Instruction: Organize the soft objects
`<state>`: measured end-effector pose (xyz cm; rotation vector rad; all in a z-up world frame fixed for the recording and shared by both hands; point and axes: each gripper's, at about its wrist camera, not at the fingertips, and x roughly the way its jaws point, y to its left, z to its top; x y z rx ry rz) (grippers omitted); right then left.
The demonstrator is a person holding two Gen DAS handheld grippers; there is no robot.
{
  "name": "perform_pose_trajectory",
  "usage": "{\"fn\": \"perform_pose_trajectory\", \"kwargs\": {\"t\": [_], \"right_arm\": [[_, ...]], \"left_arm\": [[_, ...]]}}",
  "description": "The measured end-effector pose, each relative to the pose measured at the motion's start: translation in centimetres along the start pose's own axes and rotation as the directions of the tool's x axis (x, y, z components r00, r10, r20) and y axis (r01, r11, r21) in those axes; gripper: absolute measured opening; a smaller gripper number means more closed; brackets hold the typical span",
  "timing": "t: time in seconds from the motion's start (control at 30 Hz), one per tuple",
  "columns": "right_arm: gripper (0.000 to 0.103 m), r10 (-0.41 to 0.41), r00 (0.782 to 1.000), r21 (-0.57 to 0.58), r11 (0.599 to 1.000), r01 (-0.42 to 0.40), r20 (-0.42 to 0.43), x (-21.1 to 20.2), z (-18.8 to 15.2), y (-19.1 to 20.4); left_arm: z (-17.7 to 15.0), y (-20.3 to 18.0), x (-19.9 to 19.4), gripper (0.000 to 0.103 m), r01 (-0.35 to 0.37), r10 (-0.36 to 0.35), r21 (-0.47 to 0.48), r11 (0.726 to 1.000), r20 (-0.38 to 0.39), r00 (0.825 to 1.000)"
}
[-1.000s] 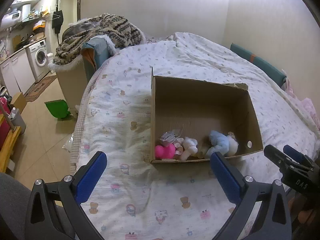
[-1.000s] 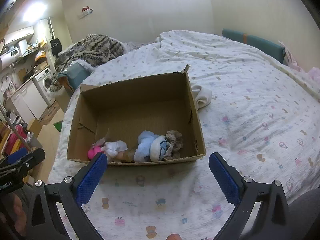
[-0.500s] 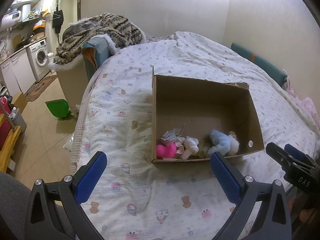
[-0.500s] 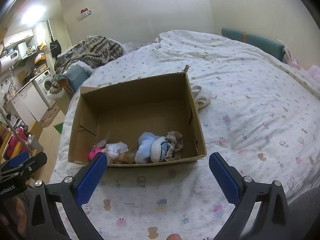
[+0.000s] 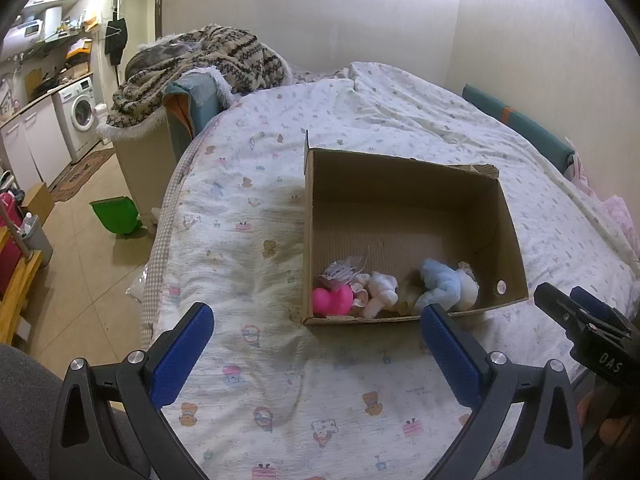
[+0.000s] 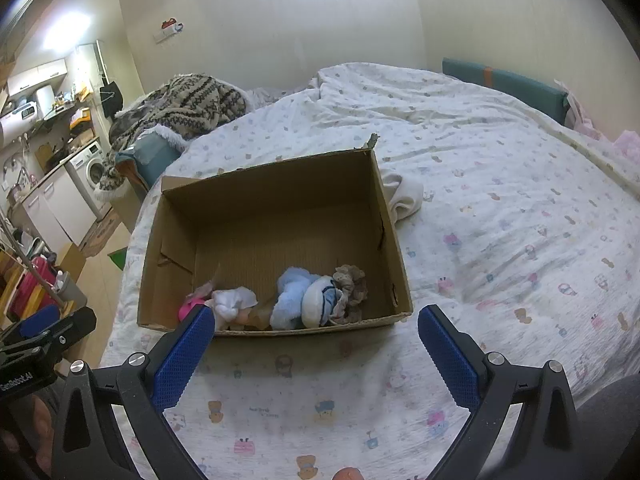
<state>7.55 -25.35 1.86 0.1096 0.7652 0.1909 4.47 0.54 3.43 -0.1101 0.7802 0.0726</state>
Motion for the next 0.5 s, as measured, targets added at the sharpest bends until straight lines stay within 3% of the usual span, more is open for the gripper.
{"fn": "perform_pose_trajectory", "kwargs": {"t": [0.5], "right_arm": [[0.103,0.001,1.0,0.001,1.0,-0.001,-0.001,0.03,-0.04,0.0]], "left_arm": [[-0.14,-0.09,0.25,0.103,-0.003,0.003,0.012,1.0,0.001,1.0]]}}
